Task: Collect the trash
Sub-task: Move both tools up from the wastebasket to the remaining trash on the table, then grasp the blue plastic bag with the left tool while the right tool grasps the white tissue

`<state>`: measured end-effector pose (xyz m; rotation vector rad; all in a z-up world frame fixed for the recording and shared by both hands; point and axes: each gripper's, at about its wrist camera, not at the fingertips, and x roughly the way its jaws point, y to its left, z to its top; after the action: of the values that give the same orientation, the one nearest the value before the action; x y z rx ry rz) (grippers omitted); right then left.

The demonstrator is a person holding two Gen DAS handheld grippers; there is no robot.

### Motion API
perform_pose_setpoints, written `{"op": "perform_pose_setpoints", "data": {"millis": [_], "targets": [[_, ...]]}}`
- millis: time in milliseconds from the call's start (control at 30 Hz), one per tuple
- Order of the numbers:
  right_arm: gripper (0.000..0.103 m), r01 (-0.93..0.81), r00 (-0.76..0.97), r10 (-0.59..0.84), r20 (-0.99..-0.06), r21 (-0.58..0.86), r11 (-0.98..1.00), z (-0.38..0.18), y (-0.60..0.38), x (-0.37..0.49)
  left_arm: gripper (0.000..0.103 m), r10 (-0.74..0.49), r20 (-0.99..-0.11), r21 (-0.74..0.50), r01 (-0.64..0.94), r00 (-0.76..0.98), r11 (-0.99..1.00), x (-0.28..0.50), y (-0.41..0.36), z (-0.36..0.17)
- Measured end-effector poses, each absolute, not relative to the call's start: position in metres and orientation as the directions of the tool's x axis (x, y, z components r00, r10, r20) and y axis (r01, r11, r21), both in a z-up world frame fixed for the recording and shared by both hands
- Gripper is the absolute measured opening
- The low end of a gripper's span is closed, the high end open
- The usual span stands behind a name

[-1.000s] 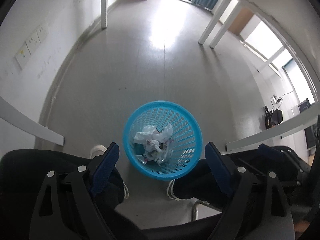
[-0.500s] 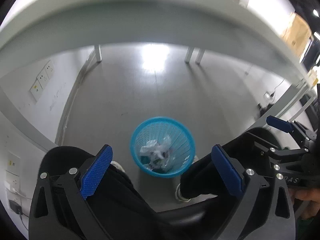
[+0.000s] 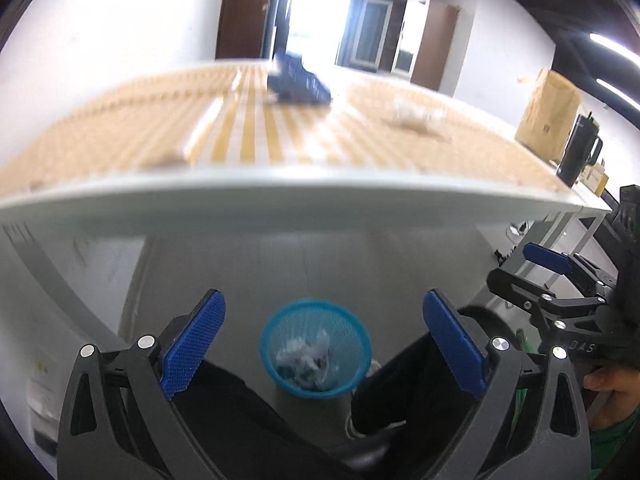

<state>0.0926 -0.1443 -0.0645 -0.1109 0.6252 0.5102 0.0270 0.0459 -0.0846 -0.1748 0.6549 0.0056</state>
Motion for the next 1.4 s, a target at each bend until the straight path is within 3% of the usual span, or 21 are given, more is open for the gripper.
{"op": "perform_pose_setpoints", "data": {"millis": [300,733,1067,1200,1300,1400], "targets": [[0.094,-0.486,0.748,0.438,-0.498,0.036,0.873,-0.016,-0.145,0.113,0.097,-0.033,-0.521,-0.166,-0.063,0.853,0.984,0.052,0.062,-0.033],[0.094,-0.463,0.739,0.412,-0.534,0.042,0.885,0.007,-0.141,0.202,0.097,-0.008,-0.524,-0.162,-0.091,0.851,0.983,0.132,0.087,0.002],[0.093,-0.471,0.691,0.402,-0.601,0.048,0.881,0.003,-0.128,0.258,0.097,0.006,-0.576,-0.165,-0.123,0.817,0.979,0.191,0.104,-0.003],[0.092,-0.468,0.711,0.349,-0.61,-0.041,0.883,0.007,-0.119,0.273,0.097,0.025,-0.607,-0.112,-0.117,0.794,0.987,0.217,0.103,-0.001],[0.092,-0.481,0.684,0.358,-0.636,-0.024,0.877,0.011,-0.117,0.292,0.097,0.022,-0.633,-0.106,-0.115,0.774,0.988,0.241,0.106,0.001],[0.086,-0.484,0.663,0.348,-0.663,-0.025,0.875,0.009,-0.113,0.309,0.097,0.025,-0.659,-0.116,-0.135,0.751,0.984,0.267,0.113,0.001]]}}
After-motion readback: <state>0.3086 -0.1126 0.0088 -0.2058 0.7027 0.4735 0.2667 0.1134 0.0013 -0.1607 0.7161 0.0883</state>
